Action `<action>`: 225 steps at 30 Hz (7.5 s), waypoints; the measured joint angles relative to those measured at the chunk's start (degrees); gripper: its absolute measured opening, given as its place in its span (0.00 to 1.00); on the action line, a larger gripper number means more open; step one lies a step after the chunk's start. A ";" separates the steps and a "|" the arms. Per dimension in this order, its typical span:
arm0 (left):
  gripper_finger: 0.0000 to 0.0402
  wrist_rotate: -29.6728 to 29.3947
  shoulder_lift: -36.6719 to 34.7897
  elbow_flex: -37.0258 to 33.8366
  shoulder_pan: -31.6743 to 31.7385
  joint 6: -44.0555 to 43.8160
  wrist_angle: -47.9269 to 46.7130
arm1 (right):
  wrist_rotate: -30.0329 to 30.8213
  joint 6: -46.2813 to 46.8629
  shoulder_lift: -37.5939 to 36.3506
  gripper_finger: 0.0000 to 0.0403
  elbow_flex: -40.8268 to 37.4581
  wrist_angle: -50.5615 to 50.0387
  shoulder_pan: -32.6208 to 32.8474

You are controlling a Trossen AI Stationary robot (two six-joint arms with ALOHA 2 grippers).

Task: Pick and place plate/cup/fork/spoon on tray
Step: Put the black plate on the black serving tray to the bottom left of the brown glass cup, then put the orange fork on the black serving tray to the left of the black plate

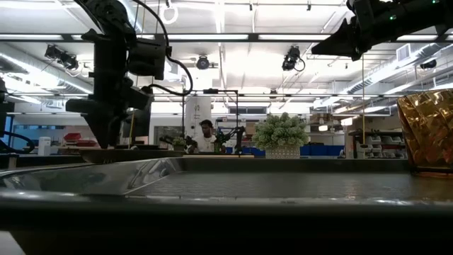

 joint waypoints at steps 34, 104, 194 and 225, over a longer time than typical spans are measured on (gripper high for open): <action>0.07 -0.49 0.04 -5.53 -0.14 2.04 7.19 | -0.82 0.17 -0.01 0.02 -0.01 0.63 0.04; 0.03 7.19 33.00 56.35 -32.40 -0.55 -10.40 | -1.03 -1.07 -0.02 0.02 -0.02 1.27 -0.02; 0.37 -5.09 47.36 57.31 -39.33 51.87 15.19 | -4.66 1.55 -2.76 0.02 -0.02 -1.88 0.02; 0.35 -33.75 46.87 57.33 -39.52 42.64 13.36 | -5.11 1.11 -2.75 0.02 -0.02 -1.89 0.02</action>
